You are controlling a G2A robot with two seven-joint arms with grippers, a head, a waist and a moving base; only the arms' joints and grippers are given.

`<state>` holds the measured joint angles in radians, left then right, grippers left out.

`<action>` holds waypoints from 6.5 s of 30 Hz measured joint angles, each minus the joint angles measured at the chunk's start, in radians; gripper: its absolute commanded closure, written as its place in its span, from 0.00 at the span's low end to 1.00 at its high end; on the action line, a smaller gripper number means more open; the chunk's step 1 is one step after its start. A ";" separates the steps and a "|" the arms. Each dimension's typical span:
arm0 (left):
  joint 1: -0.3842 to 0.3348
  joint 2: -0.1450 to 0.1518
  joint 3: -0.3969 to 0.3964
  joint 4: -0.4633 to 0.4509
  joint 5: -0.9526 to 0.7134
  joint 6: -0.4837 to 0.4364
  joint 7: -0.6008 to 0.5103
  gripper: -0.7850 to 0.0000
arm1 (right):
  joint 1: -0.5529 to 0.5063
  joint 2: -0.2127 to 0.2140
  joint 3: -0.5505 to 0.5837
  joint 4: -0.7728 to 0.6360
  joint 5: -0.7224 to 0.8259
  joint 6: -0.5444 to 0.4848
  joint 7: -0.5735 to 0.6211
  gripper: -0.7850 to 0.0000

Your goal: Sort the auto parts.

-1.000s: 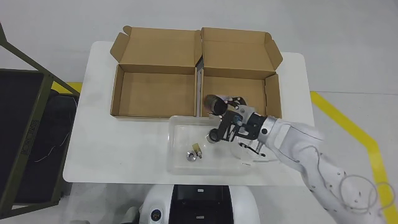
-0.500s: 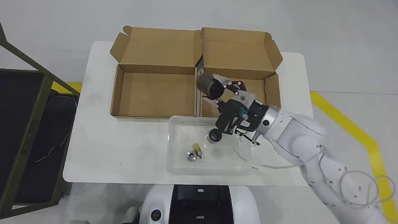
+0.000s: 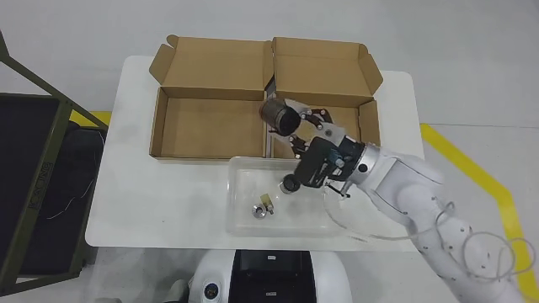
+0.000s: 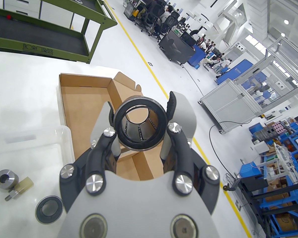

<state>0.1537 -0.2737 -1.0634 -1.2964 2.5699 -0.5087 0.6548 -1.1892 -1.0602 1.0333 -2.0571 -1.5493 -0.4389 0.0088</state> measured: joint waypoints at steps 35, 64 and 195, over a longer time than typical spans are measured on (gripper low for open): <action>0.000 0.000 0.000 0.000 0.000 0.000 0.000 0.00 | 0.024 -0.034 -0.047 0.357 0.006 -0.021 0.078 1.00; 0.000 0.000 0.000 0.000 0.000 0.000 0.000 0.00 | 0.278 -0.138 -0.234 0.744 0.068 -0.043 0.138 1.00; 0.000 0.000 0.000 0.000 0.000 0.000 0.000 0.00 | -0.117 -0.054 -0.081 0.425 -0.027 -0.224 0.135 0.96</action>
<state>0.1537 -0.2737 -1.0634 -1.2964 2.5699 -0.5087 0.6548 -1.3063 -1.1145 0.9523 -1.6326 -1.5759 -0.6625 0.1440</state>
